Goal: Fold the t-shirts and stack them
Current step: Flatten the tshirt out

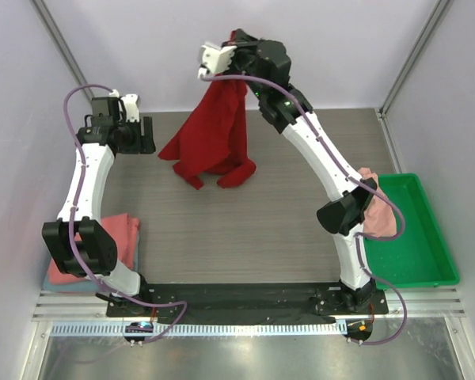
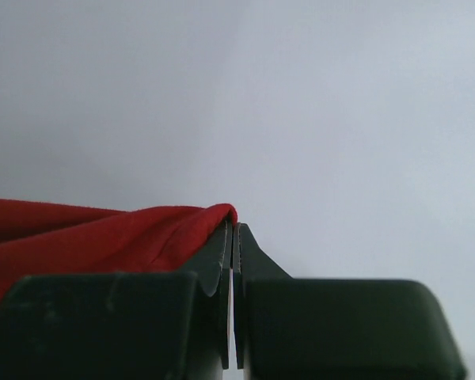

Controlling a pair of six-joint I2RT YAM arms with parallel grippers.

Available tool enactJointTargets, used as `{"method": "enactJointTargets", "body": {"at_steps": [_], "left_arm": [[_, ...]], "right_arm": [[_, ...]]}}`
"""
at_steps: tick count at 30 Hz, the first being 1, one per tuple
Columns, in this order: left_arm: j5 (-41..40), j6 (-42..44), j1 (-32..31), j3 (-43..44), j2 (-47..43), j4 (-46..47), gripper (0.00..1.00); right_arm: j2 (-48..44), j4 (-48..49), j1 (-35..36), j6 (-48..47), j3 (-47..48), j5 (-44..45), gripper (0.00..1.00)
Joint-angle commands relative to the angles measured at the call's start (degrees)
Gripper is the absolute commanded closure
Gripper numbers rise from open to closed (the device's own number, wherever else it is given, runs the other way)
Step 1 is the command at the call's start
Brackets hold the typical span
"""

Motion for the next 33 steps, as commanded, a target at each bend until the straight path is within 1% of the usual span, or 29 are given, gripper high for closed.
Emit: {"method": "enactJointTargets", "body": {"at_steps": [1, 3, 4, 6, 7, 8, 9, 10, 11, 12, 13, 14, 15, 16, 17, 18, 19, 20, 21, 23, 24, 25, 27, 29, 30, 31, 32, 33], "left_arm": [[9.55, -0.58, -1.87, -1.88, -0.07, 0.70, 0.27], [10.97, 0.21, -2.50, -3.20, 0.72, 0.61, 0.28], [11.32, 0.74, -5.72, -4.51, 1.08, 0.70, 0.28], [12.64, 1.53, -6.89, -5.40, 2.83, 0.79, 0.28], [13.26, 1.62, -7.33, -5.40, 3.53, 0.79, 0.28], [13.70, 1.62, -7.94, -5.06, 5.02, 0.61, 0.28], [13.96, 1.10, -8.04, -4.53, 5.64, 0.26, 0.28], [13.88, 0.74, -7.95, -3.05, 6.17, 0.00, 0.28], [13.62, 0.74, -8.04, -2.25, 6.44, -0.27, 0.27], [12.48, 0.83, -7.95, -1.63, 6.53, -0.44, 0.27], [11.69, 0.92, -7.95, -0.93, 6.27, -0.44, 0.27], [10.64, 1.09, -7.86, -0.92, 5.83, -0.27, 0.27], [8.36, 1.09, -7.43, -1.01, 4.78, 0.34, 0.27], [7.03, 1.09, -7.16, -1.27, 4.16, 0.52, 0.27], [5.63, 0.83, -6.98, -1.36, 3.46, 0.87, 0.27], [3.96, 0.83, -6.46, -1.36, 2.93, 1.40, 0.27], [0.55, 1.09, -6.28, -1.27, 1.27, 1.66, 0.26], [-0.70, 1.53, -6.19, -1.27, 0.56, 1.93, 0.26], [-2.10, 1.88, -5.84, -1.19, -0.32, 2.36, 0.26], [-5.01, 2.23, -5.40, -1.27, -2.87, 2.46, 0.26], [-5.37, 2.23, -5.14, -1.19, -3.83, 2.20, 0.26], [-5.55, 2.15, -4.44, -1.88, -5.93, 2.37, 0.26], [-5.90, 1.80, -4.00, -3.11, -8.23, 2.81, 0.25], [-6.95, 2.23, -3.82, -3.56, -10.68, 2.37, 0.25], [-7.30, 2.23, -3.73, -3.82, -11.39, 1.59, 0.24], [-7.57, 2.41, -3.64, -4.34, -12.18, 1.32, 0.24], [-7.57, 2.41, -3.38, -4.78, -13.50, 1.05, 0.24], [-7.74, 2.41, -3.38, -5.92, -14.38, 0.53, 0.24]], "right_arm": [[-4.63, 6.46, -5.45, -0.38, -5.13, 7.09, 0.99], [-7.26, 6.54, -8.52, 0.50, -10.42, 9.29, 0.99], [-7.80, 6.54, -9.67, 1.99, -14.98, 10.07, 0.99], [-9.37, 6.11, -11.34, 2.97, -19.31, 11.92, 0.99], [-9.64, 5.93, -12.74, 2.71, -23.94, 12.80, 0.99], [-9.73, 5.84, -13.28, 1.57, -26.33, 14.03, 0.99], [-10.00, 5.84, -13.98, 1.74, -28.45, 16.65, 0.98], [-9.91, 5.93, -14.42, 1.91, -32.47, 17.98, 0.93], [-10.09, 6.10, -14.77, 2.61, -34.34, 19.73, 0.75], [-10.78, 7.15, -14.60, 4.97, -35.84, 20.19, 0.67], [-13.23, 6.03, -14.34, 7.69, -37.16, 18.19, 0.60], [-14.64, 3.40, -13.64, 10.50, -36.56, 15.47, 0.47], [-15.44, -3.06, -13.20, 17.05, -35.25, 12.66, 0.44], [-15.54, -6.17, -12.50, 20.16, -31.41, 6.98, 0.44], [-15.19, -9.51, -11.97, 23.41, -29.45, 3.79, 0.43], [-15.01, -15.20, -10.57, 26.06, -28.22, -0.68, 0.43], [-15.01, -16.30, -9.69, 26.35, -28.73, -6.99, 0.43], [-15.18, -16.22, -8.72, 25.83, -29.86, -8.97, 0.43], [-14.84, -15.70, -6.45, 24.95, -31.01, -10.38, 0.43], [-12.82, -15.52, -4.07, 25.03, -31.20, -12.85, 0.45], [-9.68, -16.04, -3.18, 25.29, -30.41, -13.55, 0.47], [-7.99, -16.57, -1.35, 25.55, -28.31, -14.78, 0.49], [-2.39, -18.67, -0.10, 25.91, -25.49, -17.94, 0.52], [1.50, -20.34, 1.74, 26.17, -20.49, -20.05, 0.56], [5.08, -21.66, 2.44, 26.17, -18.90, -20.41, 0.58], [6.60, -22.02, 3.41, 26.17, -16.28, -20.68, 0.59], [8.00, -22.46, 3.94, 25.74, -15.12, -20.94, 0.62], [9.58, -22.98, 4.38, 25.47, -14.15, -21.03, 0.63]]}}
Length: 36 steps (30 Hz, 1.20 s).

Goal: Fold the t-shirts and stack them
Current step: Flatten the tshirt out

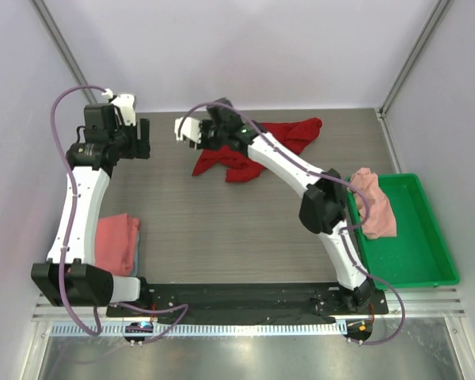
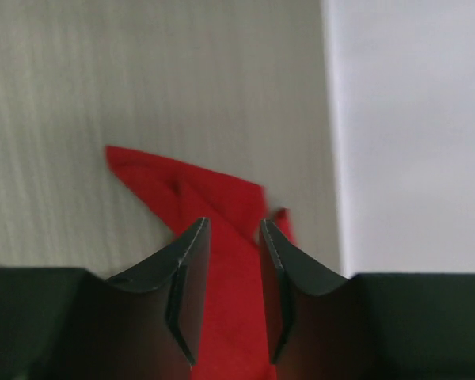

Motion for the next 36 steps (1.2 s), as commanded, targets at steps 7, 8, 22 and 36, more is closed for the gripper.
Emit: {"method": "enactJointTargets", "body": {"at_steps": [7, 8, 22, 36], "left_arm": [[-2.06, 2.76, 5.13, -7.61, -10.75, -0.90, 0.22], [-2.06, 3.38, 5.21, -8.41, -11.89, -0.82, 0.22], [-4.26, 4.44, 6.09, -15.79, -18.93, -0.99, 0.20], [-3.56, 3.30, 7.76, -16.76, -18.67, -0.90, 0.19]], "right_arm": [[12.13, -5.73, 2.58, -0.44, 7.53, -2.32, 0.67], [13.35, -5.81, 2.67, -0.44, 7.80, -2.23, 0.67], [20.75, -5.90, 4.96, -3.78, 11.76, -0.12, 0.65], [25.84, -4.76, 4.96, -5.80, 14.30, 1.29, 0.64]]}}
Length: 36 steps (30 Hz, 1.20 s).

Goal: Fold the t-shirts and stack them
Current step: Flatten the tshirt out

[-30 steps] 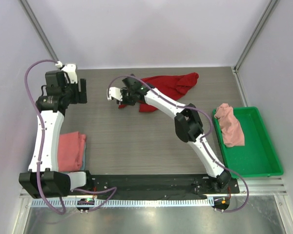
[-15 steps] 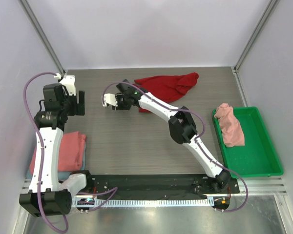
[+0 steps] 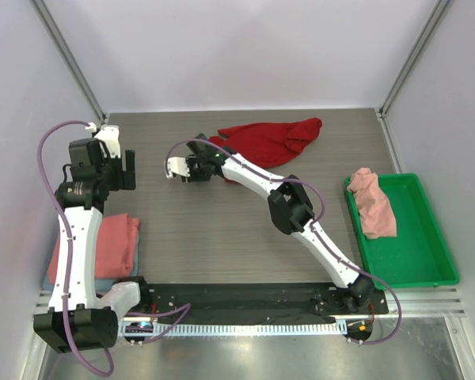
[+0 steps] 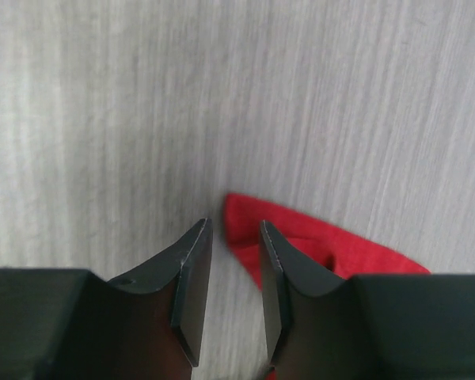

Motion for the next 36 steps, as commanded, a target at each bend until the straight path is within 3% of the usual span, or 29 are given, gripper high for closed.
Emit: {"method": "enactJointTargets", "body": {"at_steps": [1, 5, 6, 9, 16, 21, 27, 31, 36], "left_arm": [[0.27, -0.68, 0.86, 0.04, -0.90, 0.85, 0.19], [0.62, -1.47, 1.56, 0.13, -0.55, 0.85, 0.19], [0.79, -1.56, 1.65, 0.22, -0.38, 0.93, 0.19], [0.88, -2.17, 2.35, 0.22, -0.29, 0.93, 0.19], [4.49, -0.95, 2.62, -1.01, 0.59, 3.12, 0.19], [6.59, -0.33, 2.44, -4.26, 3.49, 8.39, 0.19], [8.18, -0.86, 2.35, 0.74, 9.55, 10.51, 0.22], [10.63, -0.60, 1.57, 5.83, 13.59, 10.25, 0.23], [14.50, 3.00, -1.42, 9.09, 15.88, 8.85, 0.23]], "right_arm": [[2.13, 1.16, -0.12, -0.66, 2.88, 1.31, 0.64], [3.19, 1.25, -0.20, -1.02, 3.05, 1.66, 0.75], [3.62, 1.25, -0.20, -1.19, 3.14, 1.84, 0.86], [3.54, 1.25, -0.29, -1.28, 3.75, 2.19, 0.99], [-7.32, 5.54, -0.90, 2.32, 5.78, 4.73, 0.99], [-19.73, 19.42, -2.31, 0.66, 4.55, 9.82, 0.99], [-29.85, 33.32, -3.36, -11.80, 6.29, 11.07, 0.99], [-32.76, 39.29, -5.38, -26.71, 7.97, 8.35, 0.99], [-33.46, 38.96, -9.60, -35.28, 9.83, 9.13, 0.99]]}}
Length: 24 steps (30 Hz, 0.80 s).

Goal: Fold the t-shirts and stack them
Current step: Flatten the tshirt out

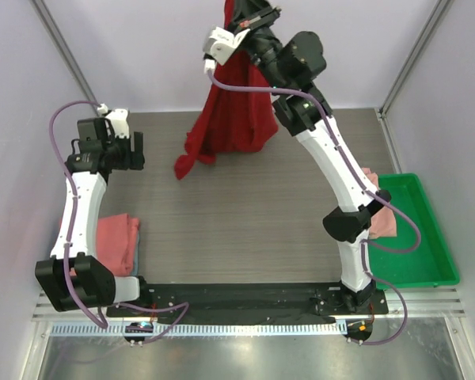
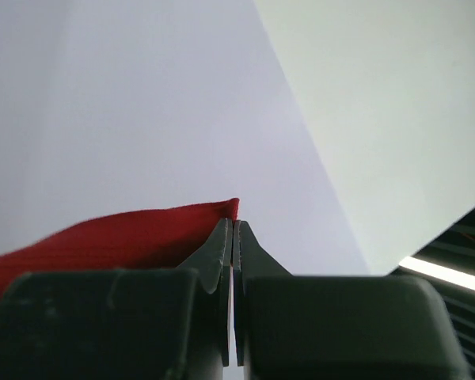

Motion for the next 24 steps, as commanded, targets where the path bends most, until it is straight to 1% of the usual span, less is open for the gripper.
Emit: {"method": "enactJointTargets", "body": {"at_steps": [1, 2, 3, 4, 5, 6, 7, 8, 10, 11, 12, 14, 17, 18, 19, 20, 21, 23, 24], "left_arm": [[5.56, 3.40, -3.60, 4.20, 1.26, 0.43, 0.23], [6.70, 3.84, -4.58, 4.47, 2.66, -0.10, 0.24], [6.89, 4.28, -5.63, 4.73, 3.28, -0.89, 0.24], [6.80, 4.63, -8.43, 4.82, 3.90, -0.90, 0.23], [6.72, 4.55, -9.24, 4.73, 4.69, -0.81, 0.23], [6.28, 4.46, -10.03, 4.47, 6.09, 0.32, 0.23], [6.01, 4.20, -11.34, 4.03, 6.97, 0.94, 0.23], [5.84, 4.11, -11.70, 3.77, 7.94, 1.73, 0.21], [5.84, 3.93, -12.23, 4.20, 11.63, 3.40, 0.21], [5.66, 3.85, -12.32, 4.64, 13.12, 3.76, 0.21], [5.66, 3.85, -12.41, 5.25, 16.61, 4.11, 0.20], [5.40, 3.93, -12.50, 7.71, 20.06, 4.38, 0.21], [6.71, 3.93, -12.76, 12.01, 26.56, 4.47, 0.21], [6.71, 3.67, -12.85, 12.03, 26.58, 4.29, 0.22], [7.76, 3.41, -13.20, 13.68, 28.06, 3.68, 0.22], [8.99, 3.32, -13.64, 14.48, 28.25, 2.63, 0.24], [9.70, 3.67, -15.21, 15.10, 28.25, 0.79, 0.25], [9.79, 4.63, -17.67, 13.88, 26.59, 0.16, 0.26], [9.18, 7.16, -21.25, 11.87, 25.97, -0.54, 0.28]], "right_arm": [[-0.06, 2.17, -2.70, -10.35, -1.58, 1.17, 0.99], [-1.20, 2.17, -4.62, -9.92, -3.16, 2.14, 0.99], [-2.26, 2.08, -5.42, -9.39, -7.35, 4.93, 0.99], [-5.14, 2.26, -6.21, -8.69, -9.83, 5.83, 0.99], [-6.56, 2.26, -7.53, -6.86, -12.29, 6.62, 0.99], [-7.97, 2.26, -8.15, -6.49, -17.97, 8.11, 0.99], [-9.81, 2.78, -8.68, -6.23, -21.16, 8.74, 0.99], [-12.52, 2.87, -9.46, -5.96, -26.76, 9.70, 0.99], [-15.26, 2.87, -10.08, -5.52, -32.24, 12.33, 0.99], [-18.15, 2.87, -10.61, -5.26, -37.66, 12.78, 0.99], [-19.40, 2.87, -11.57, -4.56, -40.50, 13.22, 0.99], [-22.55, 2.87, -12.72, -3.51, -47.34, 14.28, 0.99], [-24.41, 0.86, -14.56, -0.26, -53.34, 16.56, 0.99], [-24.59, 0.85, -14.66, -0.25, -54.58, 17.09, 0.99], [-24.94, -0.10, -14.74, 1.75, -55.64, 17.44, 0.99], [-25.12, -0.46, -14.75, 2.38, -57.74, 17.62, 0.99], [-25.38, -0.47, -14.75, 3.26, -58.71, 17.62, 0.99], [-25.47, -0.82, -14.75, 5.62, -60.65, 17.53, 0.99], [-25.47, -2.38, -14.75, 6.34, -61.09, 17.44, 0.99]]}}
